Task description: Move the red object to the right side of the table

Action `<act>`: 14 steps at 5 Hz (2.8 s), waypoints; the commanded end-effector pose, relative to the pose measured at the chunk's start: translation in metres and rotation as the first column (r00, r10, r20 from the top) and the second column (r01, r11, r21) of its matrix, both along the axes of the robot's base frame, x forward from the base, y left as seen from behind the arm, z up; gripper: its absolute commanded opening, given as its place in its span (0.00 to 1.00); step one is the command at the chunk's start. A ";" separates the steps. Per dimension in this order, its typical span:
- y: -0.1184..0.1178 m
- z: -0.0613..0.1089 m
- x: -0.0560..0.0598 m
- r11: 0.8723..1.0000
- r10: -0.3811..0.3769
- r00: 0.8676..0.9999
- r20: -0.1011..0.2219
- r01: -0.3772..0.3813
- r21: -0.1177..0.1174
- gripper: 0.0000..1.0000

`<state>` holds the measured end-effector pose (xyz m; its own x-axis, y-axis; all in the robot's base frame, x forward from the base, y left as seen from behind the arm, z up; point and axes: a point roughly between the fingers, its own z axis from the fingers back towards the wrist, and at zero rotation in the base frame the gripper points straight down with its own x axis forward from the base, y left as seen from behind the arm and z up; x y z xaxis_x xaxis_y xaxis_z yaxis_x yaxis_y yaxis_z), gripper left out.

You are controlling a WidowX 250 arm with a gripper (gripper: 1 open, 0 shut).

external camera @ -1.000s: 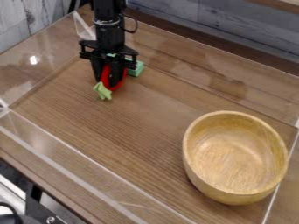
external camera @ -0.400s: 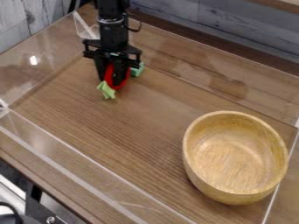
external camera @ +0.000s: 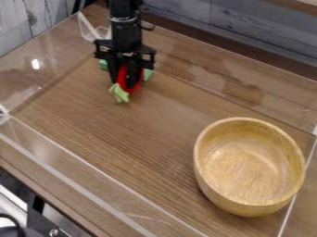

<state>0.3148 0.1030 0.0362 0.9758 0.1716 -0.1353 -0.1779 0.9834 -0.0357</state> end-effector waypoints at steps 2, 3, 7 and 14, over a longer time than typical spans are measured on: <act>-0.035 0.033 0.021 0.998 -0.061 0.995 0.078 0.061 -0.001 0.00; -0.052 0.031 0.022 0.995 -0.099 0.992 0.074 0.099 -0.003 0.00; -0.044 0.028 0.019 0.991 -0.131 0.989 0.070 0.130 0.011 0.00; -0.095 0.012 0.033 0.967 -0.256 0.964 0.077 0.256 0.010 0.00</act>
